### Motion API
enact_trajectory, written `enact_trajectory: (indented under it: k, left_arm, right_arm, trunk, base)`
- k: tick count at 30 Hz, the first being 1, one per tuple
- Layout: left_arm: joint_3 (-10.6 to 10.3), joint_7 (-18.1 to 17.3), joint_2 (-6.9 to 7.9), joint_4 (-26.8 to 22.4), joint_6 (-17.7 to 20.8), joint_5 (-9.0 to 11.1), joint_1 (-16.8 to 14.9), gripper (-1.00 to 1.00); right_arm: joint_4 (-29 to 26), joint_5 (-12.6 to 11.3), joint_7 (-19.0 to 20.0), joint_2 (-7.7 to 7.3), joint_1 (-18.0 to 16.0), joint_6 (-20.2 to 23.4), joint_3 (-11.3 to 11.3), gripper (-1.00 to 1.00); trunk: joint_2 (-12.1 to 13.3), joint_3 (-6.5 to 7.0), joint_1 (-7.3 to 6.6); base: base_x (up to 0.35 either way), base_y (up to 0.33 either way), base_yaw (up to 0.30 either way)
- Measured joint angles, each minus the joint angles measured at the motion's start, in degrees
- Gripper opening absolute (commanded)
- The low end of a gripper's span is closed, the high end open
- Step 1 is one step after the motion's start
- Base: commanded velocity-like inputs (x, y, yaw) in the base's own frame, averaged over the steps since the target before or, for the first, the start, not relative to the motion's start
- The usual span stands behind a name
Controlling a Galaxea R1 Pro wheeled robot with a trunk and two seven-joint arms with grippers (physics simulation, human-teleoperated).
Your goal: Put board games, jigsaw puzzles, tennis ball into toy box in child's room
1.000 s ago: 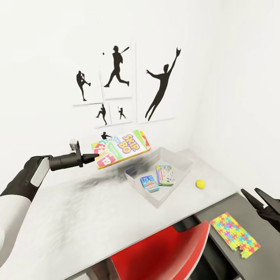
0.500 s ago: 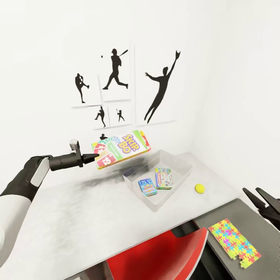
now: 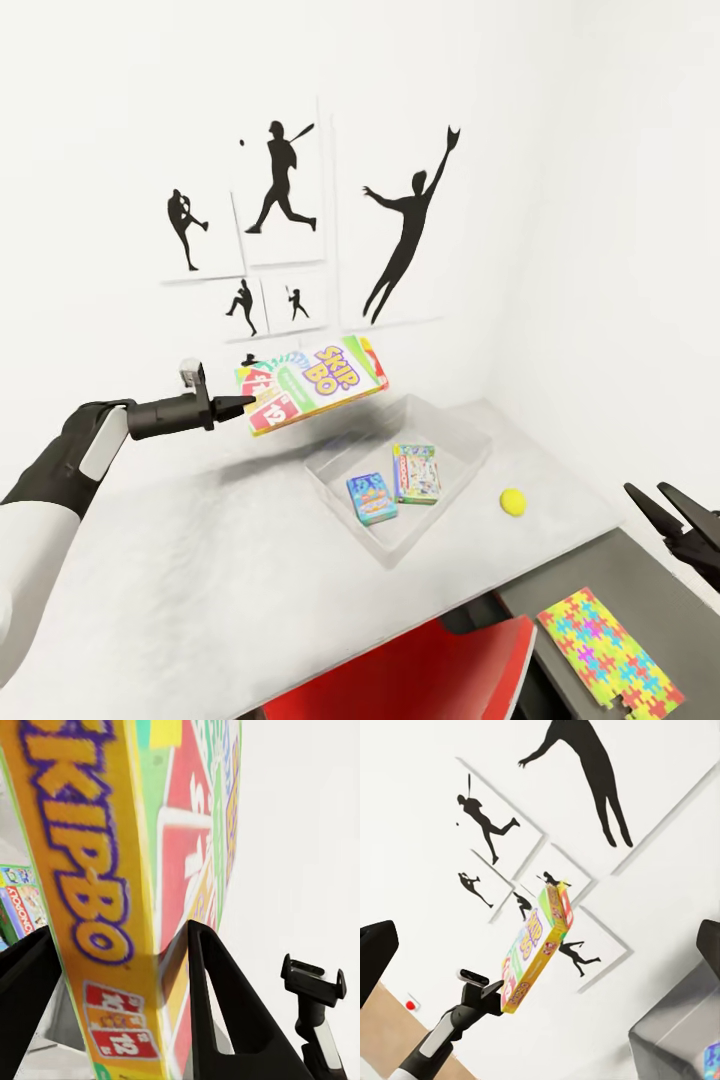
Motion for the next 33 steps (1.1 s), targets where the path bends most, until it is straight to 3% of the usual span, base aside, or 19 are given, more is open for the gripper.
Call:
enact_trajectory:
  k: [17,21,24,27,29,33]
  left_arm:
    - [-0.1,0.0,-0.31,0.0,0.0,0.1,0.7,-1.00]
    - [-0.3,0.6,-3.54,0.0,-0.1,-0.6,1.5,-1.00]
    - [-0.4,2.2,-6.90,0.0,-0.3,-0.9,1.8,-1.00]
    - [-0.3,7.0,-9.56,0.0,-0.7,-1.2,1.9,-1.00]
    - [-0.3,12.4,-11.69,0.0,-0.8,-1.0,1.9,-1.00]
    - [-0.2,17.5,-15.88,0.2,-0.7,-0.5,1.9,-1.00]
  right_arm:
    - [0.1,0.0,0.0,0.02,0.0,0.0,0.0,1.00]
    - [0.1,0.1,-0.1,0.07,0.0,-0.1,0.0,1.00]
    - [0.1,0.1,-0.1,0.11,0.0,-0.2,0.0,1.00]
    - [0.2,0.1,-0.2,0.27,0.0,-0.2,0.0,1.00]
    - [0.3,0.1,-0.2,0.24,0.0,-0.2,0.0,1.00]
    - [0.4,0.1,-0.2,0.17,0.0,-0.3,0.0,1.00]
  trunk:
    - [0.0,0.00,0.02]
    - [0.0,0.00,0.02]
    - [0.0,0.00,0.02]
    - [0.0,0.00,0.02]
    - [0.0,0.00,0.02]
    - [0.0,0.00,0.02]
  base:
    - [0.061,-0.045,0.000]
    - [0.000,0.000,0.000]
    - [0.000,0.000,0.000]
    - [0.000,0.000,0.000]
    - [0.000,0.000,0.000]
    - [0.000,0.000,0.000]
